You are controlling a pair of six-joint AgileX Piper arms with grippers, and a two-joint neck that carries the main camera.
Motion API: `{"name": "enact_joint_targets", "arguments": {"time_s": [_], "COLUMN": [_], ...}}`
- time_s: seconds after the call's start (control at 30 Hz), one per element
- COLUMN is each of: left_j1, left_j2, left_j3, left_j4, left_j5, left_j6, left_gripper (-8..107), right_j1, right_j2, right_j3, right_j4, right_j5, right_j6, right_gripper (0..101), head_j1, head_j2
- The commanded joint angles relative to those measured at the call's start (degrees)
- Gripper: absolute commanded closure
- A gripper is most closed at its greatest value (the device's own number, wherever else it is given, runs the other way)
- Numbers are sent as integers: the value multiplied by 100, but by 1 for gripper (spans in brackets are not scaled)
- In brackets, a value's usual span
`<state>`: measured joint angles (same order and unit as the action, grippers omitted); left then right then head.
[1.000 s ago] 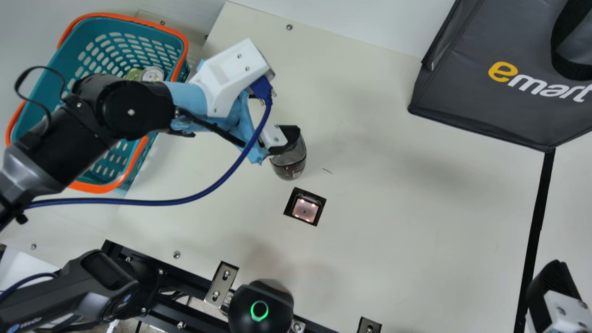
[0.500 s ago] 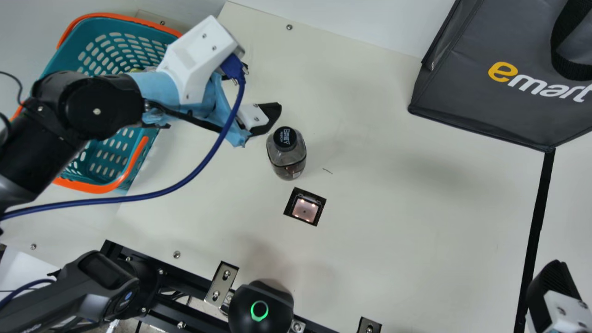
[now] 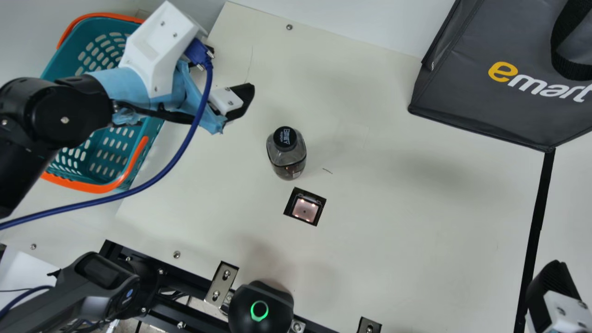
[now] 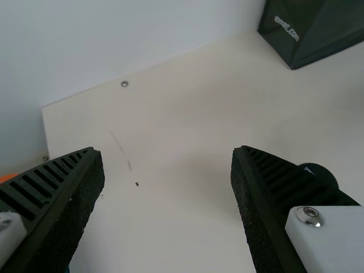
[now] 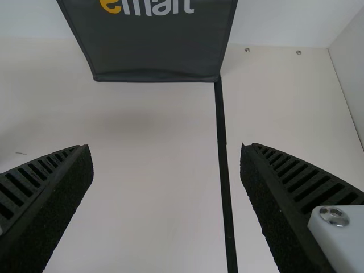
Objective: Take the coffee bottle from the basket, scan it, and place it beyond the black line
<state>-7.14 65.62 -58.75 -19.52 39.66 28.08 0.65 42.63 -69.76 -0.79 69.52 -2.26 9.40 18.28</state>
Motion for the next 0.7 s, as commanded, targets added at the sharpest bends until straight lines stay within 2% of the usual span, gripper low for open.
{"name": "enact_joint_targets", "arguments": {"time_s": [0.0,0.33,0.67], "left_j1": [61,385,688], "left_j2": [-51,-273,-422], "left_j3": [30,237,421], "left_j4": [70,240,128], "left_j5": [-41,-223,-285], "left_j6": [-51,-194,-46], "left_gripper": [9,9,9], "right_j1": [0,0,0], "right_j2": [0,0,0], "right_j3": [0,0,0], "right_j4": [0,0,0], "right_j5": [0,0,-6], "right_j6": [0,0,0], "right_gripper": [10,10,10], "head_j1": [-148,-148,-148], "head_j2": [14,14,-1322]}}
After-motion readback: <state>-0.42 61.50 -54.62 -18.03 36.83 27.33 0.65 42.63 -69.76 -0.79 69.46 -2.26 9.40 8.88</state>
